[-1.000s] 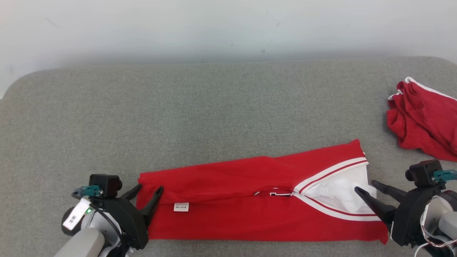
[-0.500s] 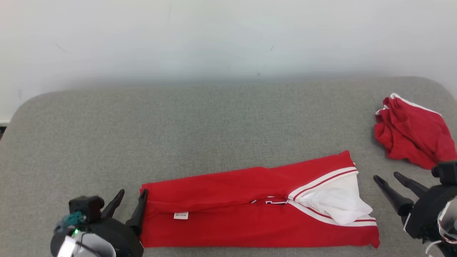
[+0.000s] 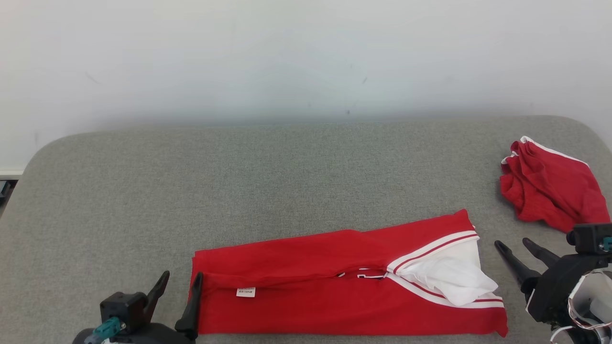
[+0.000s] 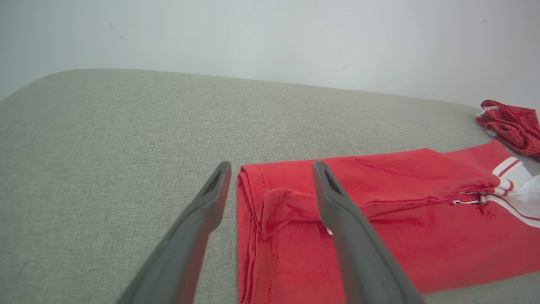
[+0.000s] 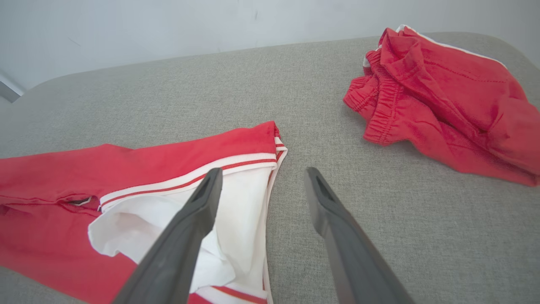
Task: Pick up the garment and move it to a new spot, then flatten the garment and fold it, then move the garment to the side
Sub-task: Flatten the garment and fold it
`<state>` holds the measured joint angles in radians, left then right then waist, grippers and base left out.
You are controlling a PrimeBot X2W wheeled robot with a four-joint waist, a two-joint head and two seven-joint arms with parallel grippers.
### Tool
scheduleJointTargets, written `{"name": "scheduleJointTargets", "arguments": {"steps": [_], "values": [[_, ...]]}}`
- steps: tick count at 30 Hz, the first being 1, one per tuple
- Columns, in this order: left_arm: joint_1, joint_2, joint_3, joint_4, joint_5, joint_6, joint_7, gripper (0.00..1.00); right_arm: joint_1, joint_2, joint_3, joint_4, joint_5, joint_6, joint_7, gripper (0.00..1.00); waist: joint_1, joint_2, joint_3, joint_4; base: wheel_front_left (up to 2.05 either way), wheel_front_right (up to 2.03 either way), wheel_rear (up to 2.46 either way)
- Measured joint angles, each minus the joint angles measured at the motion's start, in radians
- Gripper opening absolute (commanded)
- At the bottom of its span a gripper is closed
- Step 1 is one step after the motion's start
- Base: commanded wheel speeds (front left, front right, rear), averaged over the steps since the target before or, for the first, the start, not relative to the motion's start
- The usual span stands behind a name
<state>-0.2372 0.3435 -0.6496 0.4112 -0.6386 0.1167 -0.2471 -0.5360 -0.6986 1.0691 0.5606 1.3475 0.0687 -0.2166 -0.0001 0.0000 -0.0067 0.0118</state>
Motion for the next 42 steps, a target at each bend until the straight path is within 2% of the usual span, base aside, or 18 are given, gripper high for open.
{"name": "scheduleJointTargets", "arguments": {"steps": [5, 12, 27, 33, 34, 35, 36, 37, 38, 42], "values": [[0.042, 0.002, 0.026, -0.047, 0.03, 0.007, 0.0, 1.0, -0.02, 0.03, 0.007, 0.04, -0.005, -0.031, 0.032, 1.0, 0.0, 0.0, -0.001, 0.002, 0.0, 0.0, 0.0], [0.059, -0.018, 0.065, -0.1, 0.071, 0.007, -0.002, 1.0, -0.078, 0.073, 0.026, 0.103, 0.003, -0.051, 0.13, 1.0, 0.0, 0.0, 0.011, 0.017, 0.0, 0.0, 0.0], [0.069, -0.066, 0.139, -0.138, 0.178, 0.007, -0.003, 1.0, -0.168, 0.142, 0.081, 0.249, 0.022, -0.052, 0.371, 1.0, 0.0003, 0.0001, 0.055, 0.075, 0.0, 0.0, 0.0], [0.071, -0.077, 0.179, -0.149, 0.202, 0.007, -0.003, 1.0, -0.171, 0.174, 0.112, 0.286, 0.035, -0.042, 0.492, 1.0, 0.0002, 0.0001, 0.068, 0.087, 0.0, 0.0, 0.0], [0.071, -0.078, 0.182, -0.152, 0.206, 0.007, -0.003, 1.0, -0.173, 0.175, 0.113, 0.29, 0.035, -0.041, 0.502, 0.87, 0.0002, 0.0, 0.068, 0.086, 0.0, 0.0, 0.0], [0.071, -0.079, 0.185, -0.155, 0.21, 0.007, -0.003, 1.0, -0.175, 0.177, 0.113, 0.297, 0.036, -0.041, 0.509, 0.51, 0.0002, 0.0, 0.068, 0.086, 0.0, 0.0, 0.0], [0.071, -0.082, 0.188, -0.158, 0.211, 0.007, -0.003, 1.0, -0.177, 0.179, 0.114, 0.305, 0.037, -0.041, 0.518, 0.42, 0.0002, 0.0001, 0.068, 0.085, 0.0, 0.0, 0.0], [0.071, -0.085, 0.189, -0.16, 0.216, 0.007, -0.003, 1.0, -0.184, 0.18, 0.12, 0.309, 0.037, -0.034, 0.526, 0.14, 0.0001, 0.0, 0.068, 0.084, 0.0, 0.0, 0.0], [0.071, -0.088, 0.191, -0.162, 0.226, 0.007, -0.003, 1.0, -0.19, 0.18, 0.121, 0.312, 0.037, -0.03, 0.532, 0.0, 0.0002, 0.0, 0.068, 0.084, 0.0, 0.0, 0.0], [0.077, -0.094, 0.206, -0.167, 0.237, 0.007, -0.003, 1.0, -0.199, 0.182, 0.119, 0.331, 0.031, -0.007, 0.53, 0.0, 0.0002, 0.0, 0.068, 0.08, 0.0, 0.0, 0.0]]}}
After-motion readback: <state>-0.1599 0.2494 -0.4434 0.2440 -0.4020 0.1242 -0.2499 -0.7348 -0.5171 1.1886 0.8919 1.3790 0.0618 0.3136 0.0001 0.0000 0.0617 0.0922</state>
